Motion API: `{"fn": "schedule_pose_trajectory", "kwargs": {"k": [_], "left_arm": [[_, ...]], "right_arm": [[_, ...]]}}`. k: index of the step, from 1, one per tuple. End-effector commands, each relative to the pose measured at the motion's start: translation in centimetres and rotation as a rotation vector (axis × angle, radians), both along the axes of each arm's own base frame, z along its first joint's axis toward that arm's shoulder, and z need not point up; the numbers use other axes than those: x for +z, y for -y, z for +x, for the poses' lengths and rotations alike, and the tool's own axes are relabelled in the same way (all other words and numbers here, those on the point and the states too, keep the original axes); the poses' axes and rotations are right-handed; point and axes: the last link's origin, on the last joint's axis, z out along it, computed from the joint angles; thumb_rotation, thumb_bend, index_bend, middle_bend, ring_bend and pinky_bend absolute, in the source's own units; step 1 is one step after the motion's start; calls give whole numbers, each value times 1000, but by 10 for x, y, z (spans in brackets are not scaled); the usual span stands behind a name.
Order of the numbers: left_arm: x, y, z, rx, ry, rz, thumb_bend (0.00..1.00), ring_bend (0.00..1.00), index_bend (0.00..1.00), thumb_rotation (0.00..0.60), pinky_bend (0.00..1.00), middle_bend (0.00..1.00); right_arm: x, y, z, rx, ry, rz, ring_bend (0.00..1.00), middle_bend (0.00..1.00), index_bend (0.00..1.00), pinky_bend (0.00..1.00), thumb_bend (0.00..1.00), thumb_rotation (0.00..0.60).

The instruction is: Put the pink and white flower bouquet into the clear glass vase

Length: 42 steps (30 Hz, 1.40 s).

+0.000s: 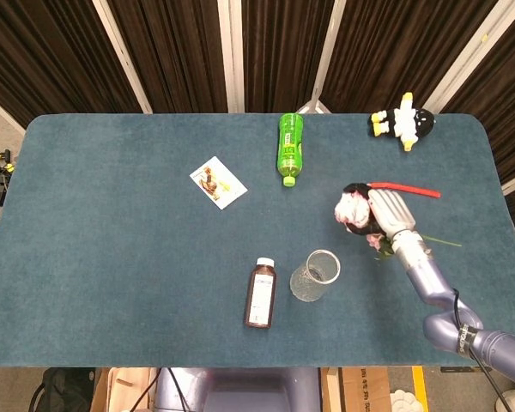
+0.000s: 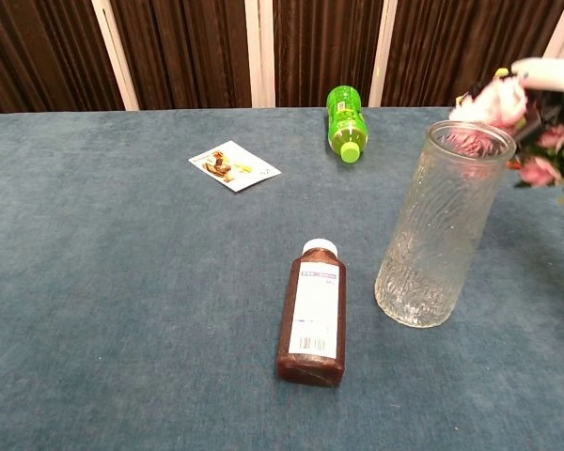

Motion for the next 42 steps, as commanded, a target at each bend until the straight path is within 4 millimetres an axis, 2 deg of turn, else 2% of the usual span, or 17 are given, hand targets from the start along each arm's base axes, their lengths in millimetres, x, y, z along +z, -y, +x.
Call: {"fn": "schedule_pose_trajectory", "kwargs": {"k": [1,7,13,15,22,26,33,42], "left_arm": [[0,0,0,0,2,-2,176,0,152,600,0,0],[-1,-1,0,-4,3,-13,175,0,152,600,0,0],[-2,-1,0,-3,3,-19,176,0,151,600,0,0],[-2,-1,0,-4,4,-19,175,0,151,600,0,0],[-3,-1,1,-9,5,-32,176,0,152,600,0,0],[-1,-1,2,-26,11,-21,176,0,152,600,0,0],[6,0,6,-154,61,47,176,0,150,600,0,0],[13,5,2,-152,86,67,175,0,150,600,0,0]], "right_arm": [[20,8,31,-14,230,-36,701,293,290,545,320,600],[54,9,93,-105,872,-63,701,299,290,545,320,600],[86,5,145,-142,1199,-81,700,302,290,545,320,600],[95,3,160,-145,1257,-90,700,302,290,545,320,600],[121,-3,211,-134,1331,-113,700,302,290,545,320,600],[131,-11,229,-130,1364,-125,701,302,290,545,319,600],[127,-28,244,-163,1394,-98,700,301,290,545,320,600],[122,-47,250,-174,1414,-60,700,301,290,545,320,600]]}}
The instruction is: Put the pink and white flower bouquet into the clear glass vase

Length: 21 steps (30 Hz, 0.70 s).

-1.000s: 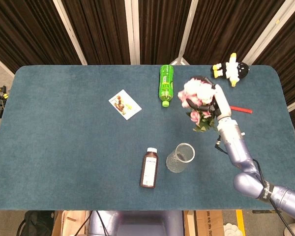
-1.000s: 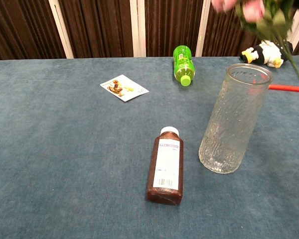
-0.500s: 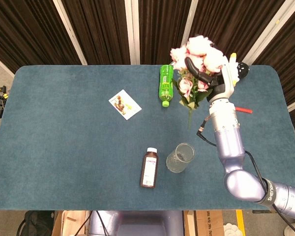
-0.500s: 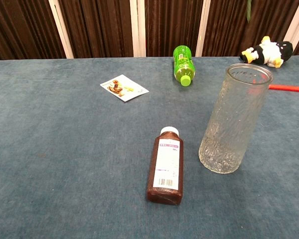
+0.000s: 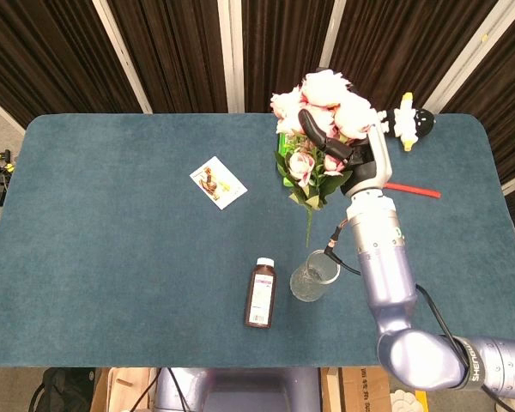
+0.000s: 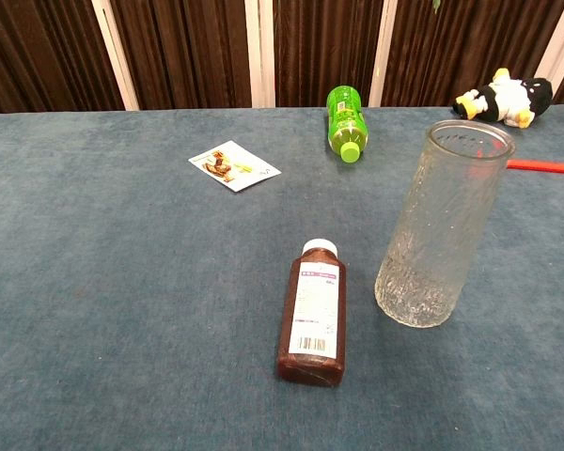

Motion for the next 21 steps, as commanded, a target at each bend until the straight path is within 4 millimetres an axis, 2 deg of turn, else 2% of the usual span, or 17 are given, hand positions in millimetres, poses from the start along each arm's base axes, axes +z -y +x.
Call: {"fn": "schedule_pose_trajectory", "kwargs": {"k": [1,10,21], "left_arm": [[2,1,-1,4,6,4,175,0,150,600,0,0],[3,3,0,-3,11,2,176,0,150,600,0,0],[2,3,0,7,4,4,175,0,149,600,0,0]], "right_arm": [[-1,-4,-1,1,-1,-7,700,301,290,545,320,600],[-10,-13,-20,22,-16,-50,700,301,290,545,320,600],[-28,-15,-46,30,-25,-59,701,301,290,545,320,600]]}}
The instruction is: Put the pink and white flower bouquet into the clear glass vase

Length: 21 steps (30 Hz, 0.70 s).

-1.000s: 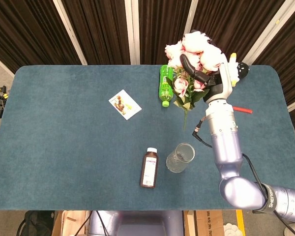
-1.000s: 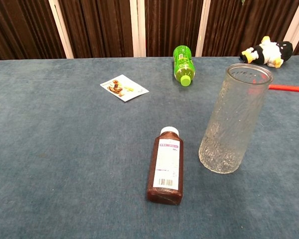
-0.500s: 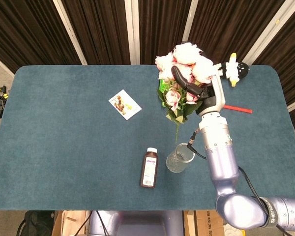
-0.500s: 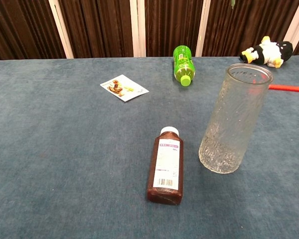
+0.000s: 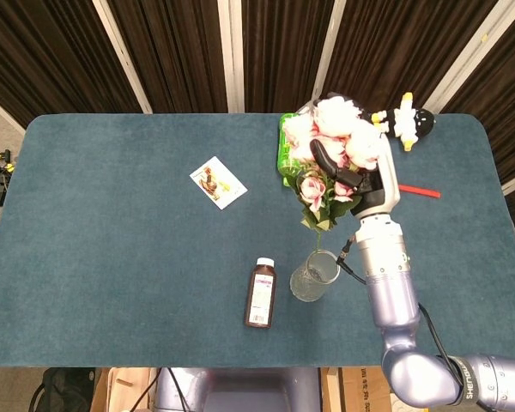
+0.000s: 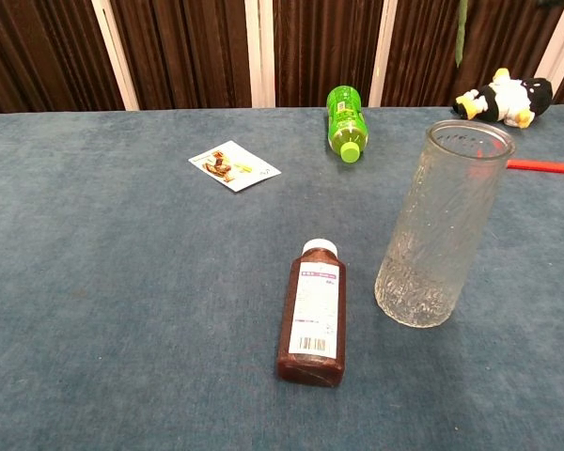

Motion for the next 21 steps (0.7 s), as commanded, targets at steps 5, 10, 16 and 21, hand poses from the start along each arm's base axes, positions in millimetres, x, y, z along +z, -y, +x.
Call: {"fn": "schedule_pose_trajectory", "kwargs": {"k": [5,10,16,21], "left_arm": [[-1,1,1,1,-2,1,175,0,149,600,0,0],[0,1,0,8,-2,6,175,0,149,600,0,0],[-1,1,0,9,-3,7,175,0,150,600,0,0],[0,2,0,11,-1,8,175,0,149,600,0,0]], "right_arm": [[-13,2,-18,-15,5,30,700,301,290,545,320,600],[-19,1,-31,-18,5,47,700,301,290,545,319,600],[-26,2,-42,-26,8,60,700,301,290,545,319,600],[-32,1,-52,-28,10,65,701,303,290,545,319,600]]}}
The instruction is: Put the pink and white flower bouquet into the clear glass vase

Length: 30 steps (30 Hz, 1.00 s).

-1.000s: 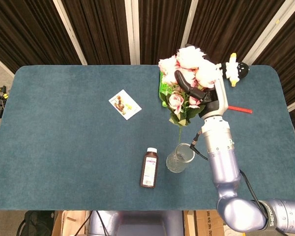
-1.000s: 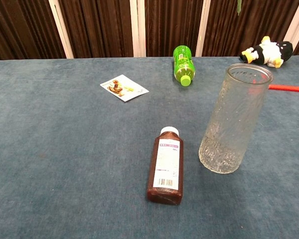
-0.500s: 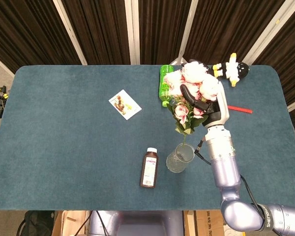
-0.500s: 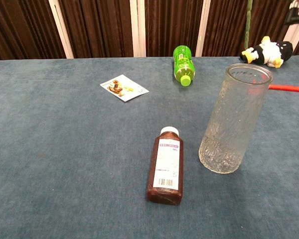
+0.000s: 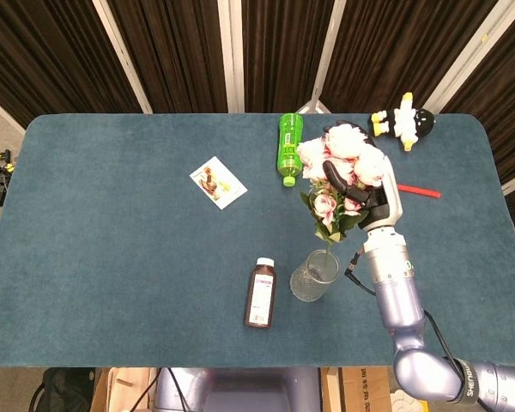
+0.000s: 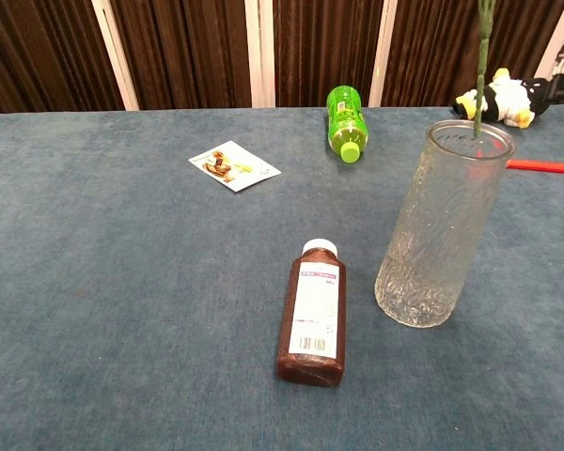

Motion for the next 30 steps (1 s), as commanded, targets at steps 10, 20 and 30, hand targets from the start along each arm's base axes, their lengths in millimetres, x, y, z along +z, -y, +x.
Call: {"fn": "schedule_pose_trajectory", "kwargs": {"k": [10,20,30], "left_arm": [[2,1,-1,1,2,4,175,0,150,600,0,0],[1,1,0,3,-3,2,175,0,149,600,0,0],[0,1,0,6,-5,0,175,0,149,600,0,0]], "right_arm": [[-18,-6,-25,3,-2,56,673,303,290,542,320,600],[-29,-15,-33,50,-18,125,506,294,258,361,320,600],[-28,-24,-45,89,-31,164,417,262,235,264,320,600]]}}
